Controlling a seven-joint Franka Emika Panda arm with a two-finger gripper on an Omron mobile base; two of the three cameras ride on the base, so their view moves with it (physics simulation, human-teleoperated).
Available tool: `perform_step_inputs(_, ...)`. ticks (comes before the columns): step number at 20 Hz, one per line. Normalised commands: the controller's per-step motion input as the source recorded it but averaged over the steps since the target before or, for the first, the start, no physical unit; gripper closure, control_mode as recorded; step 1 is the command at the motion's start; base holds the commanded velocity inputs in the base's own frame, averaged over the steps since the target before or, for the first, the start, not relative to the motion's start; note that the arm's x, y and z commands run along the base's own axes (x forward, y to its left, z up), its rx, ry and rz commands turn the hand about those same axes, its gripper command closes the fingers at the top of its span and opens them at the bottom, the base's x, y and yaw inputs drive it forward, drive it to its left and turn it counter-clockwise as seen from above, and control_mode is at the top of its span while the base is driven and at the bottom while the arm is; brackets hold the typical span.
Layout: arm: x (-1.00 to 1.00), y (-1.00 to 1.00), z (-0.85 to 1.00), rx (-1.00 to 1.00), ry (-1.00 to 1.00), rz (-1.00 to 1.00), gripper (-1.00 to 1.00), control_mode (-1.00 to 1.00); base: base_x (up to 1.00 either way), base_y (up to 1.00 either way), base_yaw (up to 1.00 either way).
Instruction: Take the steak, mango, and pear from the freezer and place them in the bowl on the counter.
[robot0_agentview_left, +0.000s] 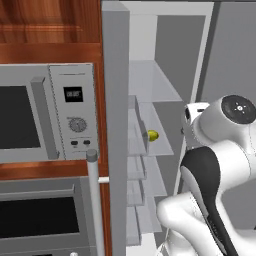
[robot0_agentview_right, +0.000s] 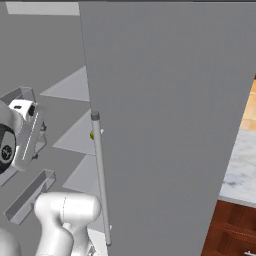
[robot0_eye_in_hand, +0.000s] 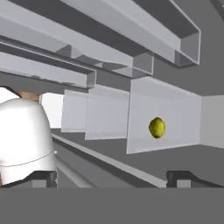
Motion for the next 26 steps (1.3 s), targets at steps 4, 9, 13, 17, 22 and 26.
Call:
perform_step_inputs(4,0.11,0.00,-0.15,-0.08,-0.12,-0.11,-1.00,-1.00,0.00,0.00,0.00)
perform_step_inputs(9,0.39,0.00,-0.18,-0.01,-0.01,-0.04,-1.00,-1.00,0.00,0.00,0.00)
perform_step_inputs(13,0.43,0.00,-0.30,0.00,0.00,0.00,-1.00,-1.00,0.00,0.00,0.00)
perform_step_inputs(17,0.45,-0.02,-0.25,0.00,0.00,0.00,-1.00,-1.00,0.00,0.00,0.00)
perform_step_inputs(22,0.38,-0.04,-0.15,0.00,0.00,-0.02,-1.00,-1.00,0.00,0.00,0.00)
perform_step_inputs(26,0.33,-0.18,-0.14,0.00,0.00,-0.01,-1.00,-1.00,0.00,0.00,0.00)
